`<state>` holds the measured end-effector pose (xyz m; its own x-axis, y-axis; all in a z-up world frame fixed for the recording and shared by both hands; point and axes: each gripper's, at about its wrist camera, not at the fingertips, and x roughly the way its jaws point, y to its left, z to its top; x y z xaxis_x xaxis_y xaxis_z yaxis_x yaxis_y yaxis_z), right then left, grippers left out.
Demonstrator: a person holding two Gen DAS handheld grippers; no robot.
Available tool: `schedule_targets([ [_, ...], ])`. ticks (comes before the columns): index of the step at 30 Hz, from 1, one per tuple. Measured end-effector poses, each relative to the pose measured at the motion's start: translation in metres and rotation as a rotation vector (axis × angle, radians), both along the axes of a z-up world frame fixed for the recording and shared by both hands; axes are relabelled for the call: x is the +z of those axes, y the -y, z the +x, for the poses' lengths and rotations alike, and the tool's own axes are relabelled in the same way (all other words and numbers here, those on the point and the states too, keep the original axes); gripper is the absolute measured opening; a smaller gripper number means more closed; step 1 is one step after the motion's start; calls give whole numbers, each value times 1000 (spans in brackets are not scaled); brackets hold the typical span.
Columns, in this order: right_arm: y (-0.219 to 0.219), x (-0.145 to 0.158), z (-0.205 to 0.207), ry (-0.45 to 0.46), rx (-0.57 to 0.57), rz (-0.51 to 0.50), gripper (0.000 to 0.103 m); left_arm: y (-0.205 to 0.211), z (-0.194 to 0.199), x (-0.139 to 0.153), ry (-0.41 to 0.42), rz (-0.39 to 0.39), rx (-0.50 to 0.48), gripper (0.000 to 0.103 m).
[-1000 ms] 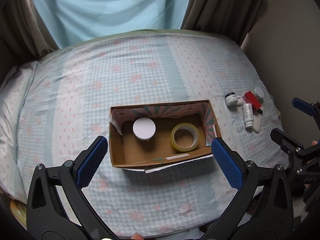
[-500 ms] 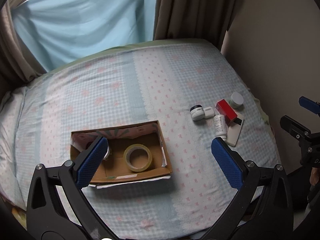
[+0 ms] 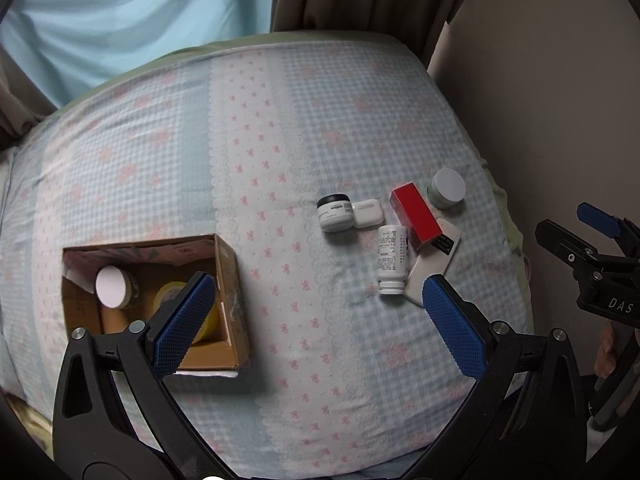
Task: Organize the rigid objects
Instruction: 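Grasp the L'Oréal jar with the left tool while the right tool grasps the red box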
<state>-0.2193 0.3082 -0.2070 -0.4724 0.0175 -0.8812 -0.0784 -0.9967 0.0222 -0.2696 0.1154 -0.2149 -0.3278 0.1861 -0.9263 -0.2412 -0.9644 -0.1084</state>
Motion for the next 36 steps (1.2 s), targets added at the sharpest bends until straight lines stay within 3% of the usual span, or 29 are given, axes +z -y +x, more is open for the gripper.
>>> schedule_targets([
  [20,-19,-172,-119,345,23,86,103,-61,-143,-195,343,56,42,101],
  [27,-12,-221,-142,446,45,98,97,-67,-154,-246,424,52,43,86],
  [30,-10,-234,-148,472,59,120,96,-67,-155,-259,451,70,50,79],
  [33,-8,-246,-151,504,75,124,86,-66,-157,-268,475,89,58,71],
  [36,-8,-255,-153,527,77,128,83,-64,-158,-272,487,116,61,70],
])
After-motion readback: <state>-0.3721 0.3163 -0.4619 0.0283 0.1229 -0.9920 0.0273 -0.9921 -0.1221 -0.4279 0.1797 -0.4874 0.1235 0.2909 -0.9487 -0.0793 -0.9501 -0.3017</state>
